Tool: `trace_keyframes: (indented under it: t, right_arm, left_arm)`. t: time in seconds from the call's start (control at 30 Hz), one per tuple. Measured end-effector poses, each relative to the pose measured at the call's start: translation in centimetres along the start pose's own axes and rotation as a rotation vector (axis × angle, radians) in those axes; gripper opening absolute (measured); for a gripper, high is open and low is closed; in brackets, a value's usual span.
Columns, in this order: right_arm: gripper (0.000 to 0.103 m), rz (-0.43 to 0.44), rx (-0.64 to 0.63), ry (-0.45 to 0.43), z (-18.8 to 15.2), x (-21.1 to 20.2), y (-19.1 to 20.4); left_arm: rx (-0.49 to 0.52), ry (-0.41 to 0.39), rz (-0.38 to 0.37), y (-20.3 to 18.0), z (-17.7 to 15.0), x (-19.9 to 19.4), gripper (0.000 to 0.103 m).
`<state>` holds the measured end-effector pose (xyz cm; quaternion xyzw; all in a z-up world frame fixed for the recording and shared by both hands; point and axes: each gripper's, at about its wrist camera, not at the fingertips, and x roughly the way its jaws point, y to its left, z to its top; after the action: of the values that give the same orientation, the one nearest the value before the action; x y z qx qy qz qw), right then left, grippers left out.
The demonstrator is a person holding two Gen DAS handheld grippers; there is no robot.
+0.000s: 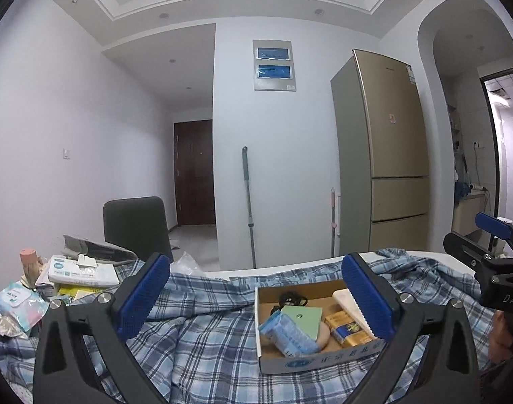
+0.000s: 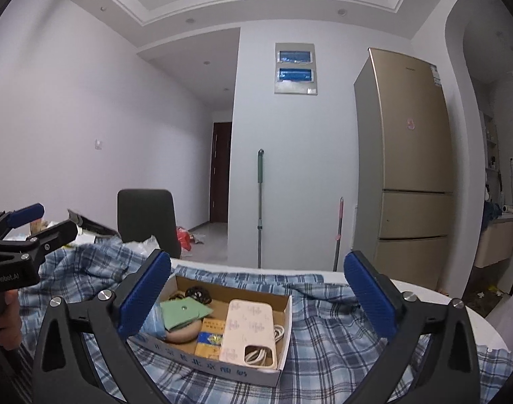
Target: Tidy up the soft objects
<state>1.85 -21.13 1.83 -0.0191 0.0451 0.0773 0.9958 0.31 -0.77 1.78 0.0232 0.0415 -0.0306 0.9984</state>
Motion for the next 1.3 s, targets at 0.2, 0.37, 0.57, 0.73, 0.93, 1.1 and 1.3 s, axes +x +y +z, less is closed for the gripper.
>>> trace_keyframes:
  t: [0.2, 0.37, 0.57, 0.73, 0.93, 1.1, 1.3]
  right_arm:
    - [0.103, 0.011, 0.009, 0.047, -1.4, 1.0, -0.2]
    - [0.103, 0.015, 0.037, 0.083, -1.8, 1.5, -0.7]
    - [0.103, 0.010, 0.029, 0.062, -1.7, 0.9, -0.6]
    - [0.103, 0.012, 0.031, 0.060, -1.6, 0.9, -0.7]
    - [0.103, 0.008, 0.040, 0.061, -1.5, 1.0, -0.8]
    - [0.103, 0.009, 0.038, 0.062, -1.5, 1.0, -0.8]
    - [0.103, 0.014, 0.030, 0.058, -1.5, 0.9, -0.7]
  left_arm:
    - [0.019, 0.015, -0.008, -0.4, -1.2, 0.7, 0.103]
    - [0.037, 0.014, -0.006, -0.8, -1.3, 0.7, 0.103]
    - [-0.003, 0.052, -0.002, 0.0, -1.4, 1.4, 0.103]
    - [-0.034, 0.066, 0.010, 0.6, -1.5, 1.7, 0.103]
    - [-0.037, 0.074, 0.009, 0.7, -1.6, 1.9, 0.103]
    - [-0.032, 0.076, 0.007, 0.7, -1.6, 1.8, 0.103]
    - [-0.031, 0.084, -0.005, 0.6, -1.5, 2.0, 0.103]
